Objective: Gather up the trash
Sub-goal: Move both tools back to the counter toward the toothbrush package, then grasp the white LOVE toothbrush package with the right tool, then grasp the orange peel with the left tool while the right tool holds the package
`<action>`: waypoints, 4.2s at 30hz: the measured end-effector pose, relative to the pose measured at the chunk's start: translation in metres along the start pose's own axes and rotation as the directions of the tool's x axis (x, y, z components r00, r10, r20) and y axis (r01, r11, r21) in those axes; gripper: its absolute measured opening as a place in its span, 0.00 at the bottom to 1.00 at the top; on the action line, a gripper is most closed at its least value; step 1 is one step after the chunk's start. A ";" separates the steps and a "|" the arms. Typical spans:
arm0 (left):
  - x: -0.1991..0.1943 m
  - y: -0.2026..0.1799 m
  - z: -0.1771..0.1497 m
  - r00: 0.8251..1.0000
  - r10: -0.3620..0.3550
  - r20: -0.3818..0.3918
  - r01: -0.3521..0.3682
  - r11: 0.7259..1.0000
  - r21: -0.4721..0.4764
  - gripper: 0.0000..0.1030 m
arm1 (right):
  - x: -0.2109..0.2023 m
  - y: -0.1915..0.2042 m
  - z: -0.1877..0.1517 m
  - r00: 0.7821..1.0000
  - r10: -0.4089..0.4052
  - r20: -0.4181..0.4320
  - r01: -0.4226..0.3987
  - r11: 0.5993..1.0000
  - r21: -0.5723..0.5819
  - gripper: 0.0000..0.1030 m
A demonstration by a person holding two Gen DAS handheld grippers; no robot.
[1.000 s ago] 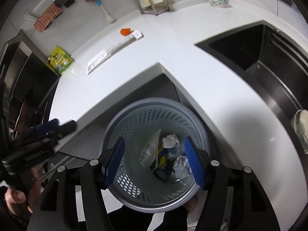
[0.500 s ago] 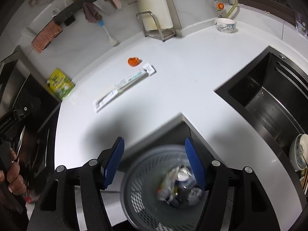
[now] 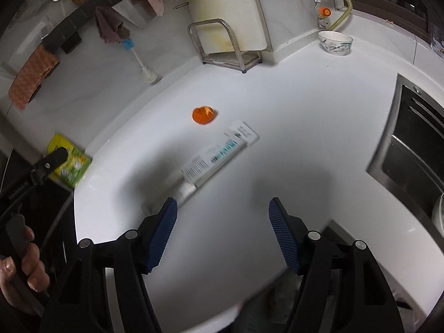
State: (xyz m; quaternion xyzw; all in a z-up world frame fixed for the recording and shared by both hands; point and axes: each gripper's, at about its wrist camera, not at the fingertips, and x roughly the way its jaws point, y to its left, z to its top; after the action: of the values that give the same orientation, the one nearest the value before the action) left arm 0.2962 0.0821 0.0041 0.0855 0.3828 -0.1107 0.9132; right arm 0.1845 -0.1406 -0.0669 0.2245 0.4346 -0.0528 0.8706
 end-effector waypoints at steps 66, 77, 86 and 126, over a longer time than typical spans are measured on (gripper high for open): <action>0.140 0.042 0.014 0.986 -0.119 -0.115 0.124 0.992 0.034 0.93 | 0.160 0.064 0.031 0.950 -0.305 -0.070 0.310 0.947 0.086 0.51; 0.155 -0.004 0.017 0.972 -0.194 -0.134 0.202 0.978 0.055 0.93 | 0.146 0.021 0.048 0.943 -0.330 -0.049 0.328 0.944 -0.042 0.50; 0.173 -0.049 0.015 0.961 -0.248 -0.124 0.255 0.966 0.040 0.93 | 0.139 -0.026 0.067 0.964 -0.264 -0.036 0.264 0.964 -0.028 0.50; 0.216 -0.118 0.021 0.949 -0.273 -0.158 0.292 0.949 0.116 0.26 | 0.099 -0.082 0.073 0.984 -0.175 0.040 0.168 0.977 0.127 0.50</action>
State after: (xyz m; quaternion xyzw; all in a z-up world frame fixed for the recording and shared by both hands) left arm 0.4264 -0.0657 -0.1448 0.1001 0.4456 -0.2604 0.8506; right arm 0.2752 -0.2355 -0.1348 0.2382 0.4261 -0.1601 0.8579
